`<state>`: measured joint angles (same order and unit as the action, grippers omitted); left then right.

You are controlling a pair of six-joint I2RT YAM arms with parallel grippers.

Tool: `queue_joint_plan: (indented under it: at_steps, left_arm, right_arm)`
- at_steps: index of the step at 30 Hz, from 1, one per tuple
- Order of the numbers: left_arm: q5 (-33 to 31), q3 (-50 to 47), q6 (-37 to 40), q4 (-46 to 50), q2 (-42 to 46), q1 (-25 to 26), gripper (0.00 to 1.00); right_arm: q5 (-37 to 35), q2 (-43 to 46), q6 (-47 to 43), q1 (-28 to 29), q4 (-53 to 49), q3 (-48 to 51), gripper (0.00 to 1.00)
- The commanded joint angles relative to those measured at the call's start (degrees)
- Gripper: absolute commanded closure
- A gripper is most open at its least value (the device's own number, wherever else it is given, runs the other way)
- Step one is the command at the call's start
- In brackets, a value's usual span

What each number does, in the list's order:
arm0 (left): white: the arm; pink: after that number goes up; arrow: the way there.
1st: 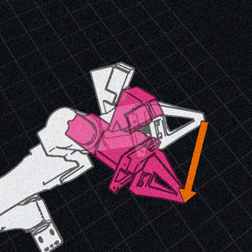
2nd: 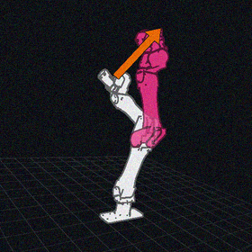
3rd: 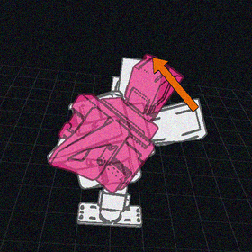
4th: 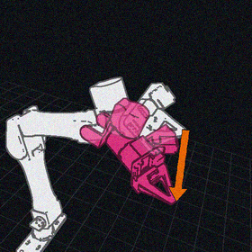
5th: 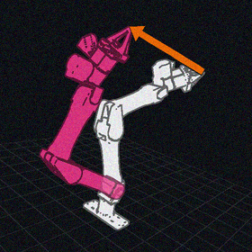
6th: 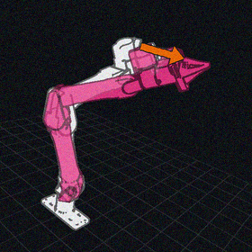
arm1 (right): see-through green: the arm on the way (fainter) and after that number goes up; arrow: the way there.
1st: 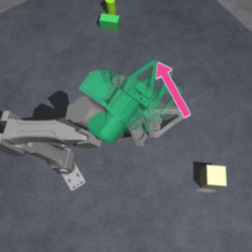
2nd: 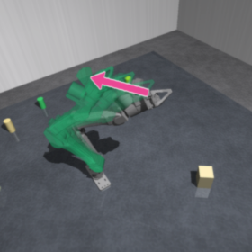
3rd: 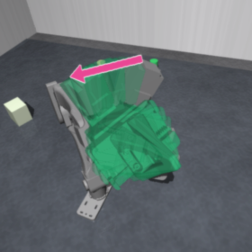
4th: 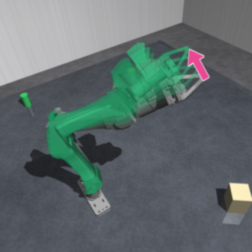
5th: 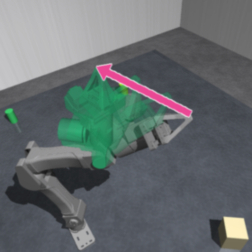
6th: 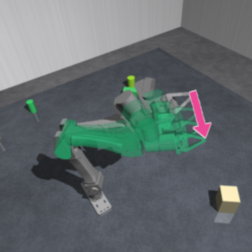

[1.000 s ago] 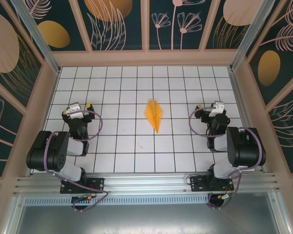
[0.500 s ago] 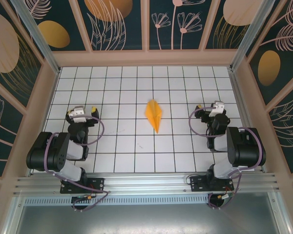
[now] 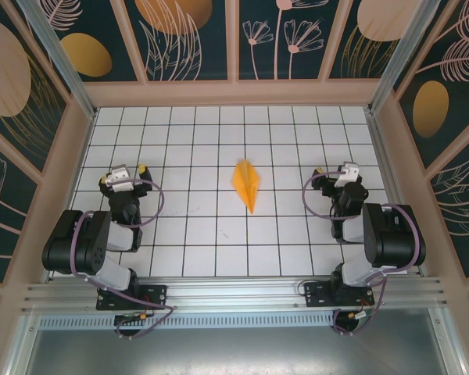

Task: Fold a paper plane with a square sheet of paper (pick it up from the middle)
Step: Reset both arms

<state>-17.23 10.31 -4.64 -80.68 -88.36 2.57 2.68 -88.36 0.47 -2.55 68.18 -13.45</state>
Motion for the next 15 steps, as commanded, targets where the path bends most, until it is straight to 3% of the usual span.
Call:
queue_joint_plan:
  at_steps: [1,15]
  left_arm:
    - [-1.0,0.6,-0.9,-0.2,-0.2,-0.3,0.02]
    - [-1.0,0.7,-0.9,-0.1,-0.1,-0.3,0.02]
  right_arm:
    - [0.1,0.1,0.1,0.2,3.0,-0.1,0.01]
    - [0.0,0.1,0.1,0.2,2.9,-0.1,0.01]
